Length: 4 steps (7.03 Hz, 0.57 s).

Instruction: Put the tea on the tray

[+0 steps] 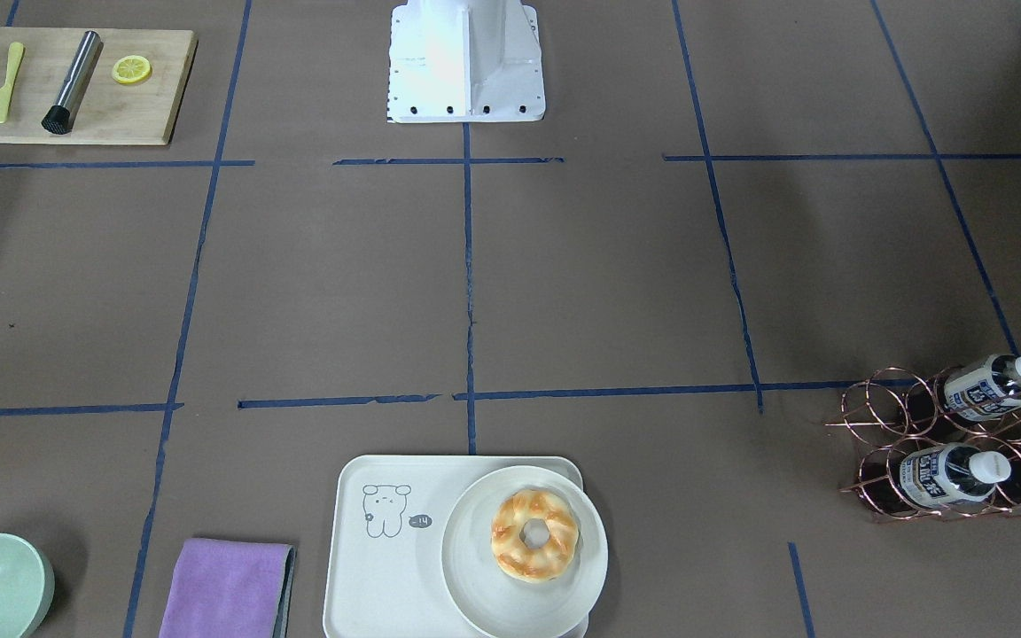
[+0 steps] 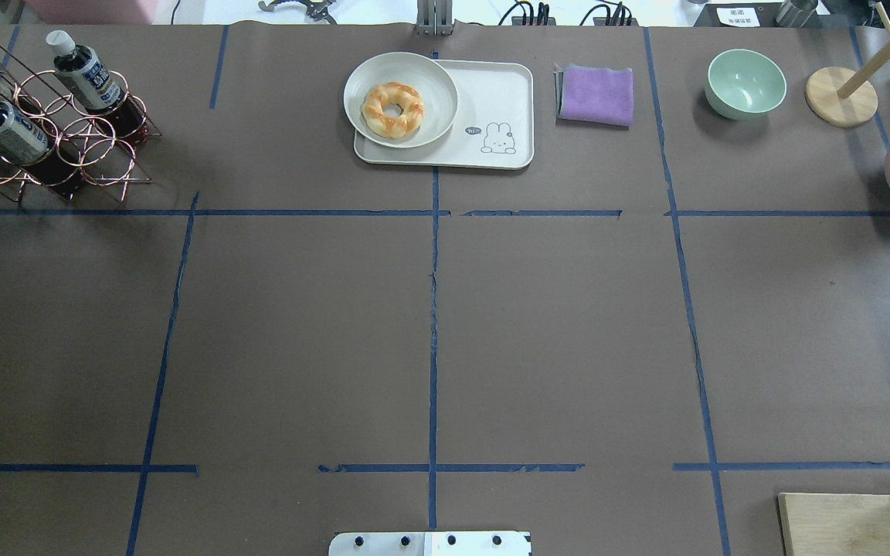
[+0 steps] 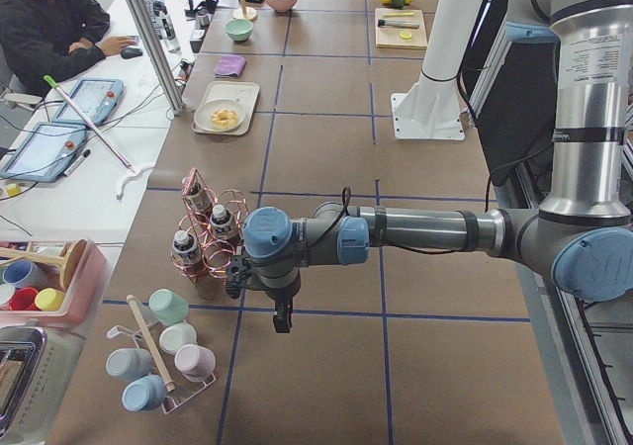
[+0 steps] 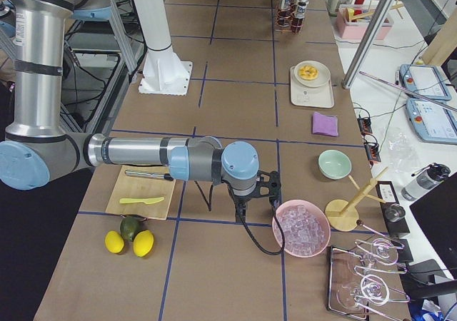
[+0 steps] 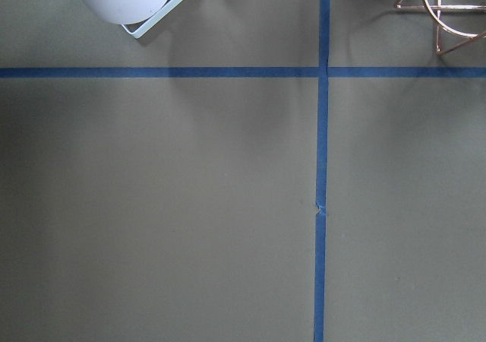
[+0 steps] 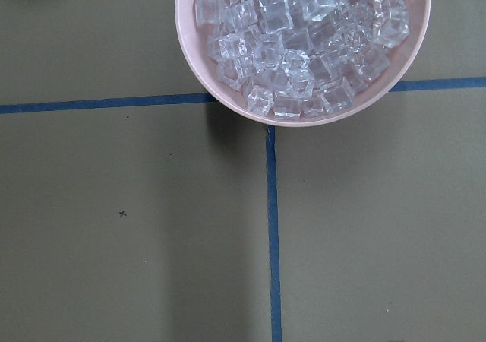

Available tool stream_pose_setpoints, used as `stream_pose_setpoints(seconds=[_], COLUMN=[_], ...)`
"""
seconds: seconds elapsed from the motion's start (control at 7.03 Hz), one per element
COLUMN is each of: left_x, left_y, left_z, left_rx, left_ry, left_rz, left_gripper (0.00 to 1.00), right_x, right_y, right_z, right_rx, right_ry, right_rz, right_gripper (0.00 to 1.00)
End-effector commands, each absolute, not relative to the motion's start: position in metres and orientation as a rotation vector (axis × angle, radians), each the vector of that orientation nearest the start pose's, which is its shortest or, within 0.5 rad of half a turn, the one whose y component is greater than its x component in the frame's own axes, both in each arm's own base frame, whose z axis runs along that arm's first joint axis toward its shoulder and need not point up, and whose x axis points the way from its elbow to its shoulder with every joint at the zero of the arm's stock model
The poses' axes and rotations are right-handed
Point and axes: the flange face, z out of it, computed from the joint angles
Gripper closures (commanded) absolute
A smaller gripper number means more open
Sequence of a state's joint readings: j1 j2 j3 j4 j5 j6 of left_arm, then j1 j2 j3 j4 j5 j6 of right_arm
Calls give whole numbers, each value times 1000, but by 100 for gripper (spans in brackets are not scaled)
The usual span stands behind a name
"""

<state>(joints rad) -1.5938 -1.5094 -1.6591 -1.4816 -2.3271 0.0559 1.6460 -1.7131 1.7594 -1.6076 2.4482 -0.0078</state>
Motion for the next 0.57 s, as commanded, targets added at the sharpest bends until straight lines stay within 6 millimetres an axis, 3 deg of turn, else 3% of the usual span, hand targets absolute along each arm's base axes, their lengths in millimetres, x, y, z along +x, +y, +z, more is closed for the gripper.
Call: stream_pose_setpoints(seconds=[0.0, 0.43], left_x=[-76, -76], left_y=[-460, -462], left_z=[654, 652], left_rx=[-27, -3], left_ry=[758, 757], left_rz=[9, 18], left_gripper=[0, 0], right_x=[89, 89], right_y=[-426, -426], right_z=[629, 629], right_rx=[44, 44], right_ry=[-876, -876], right_rz=[58, 58], right_gripper=[0, 0])
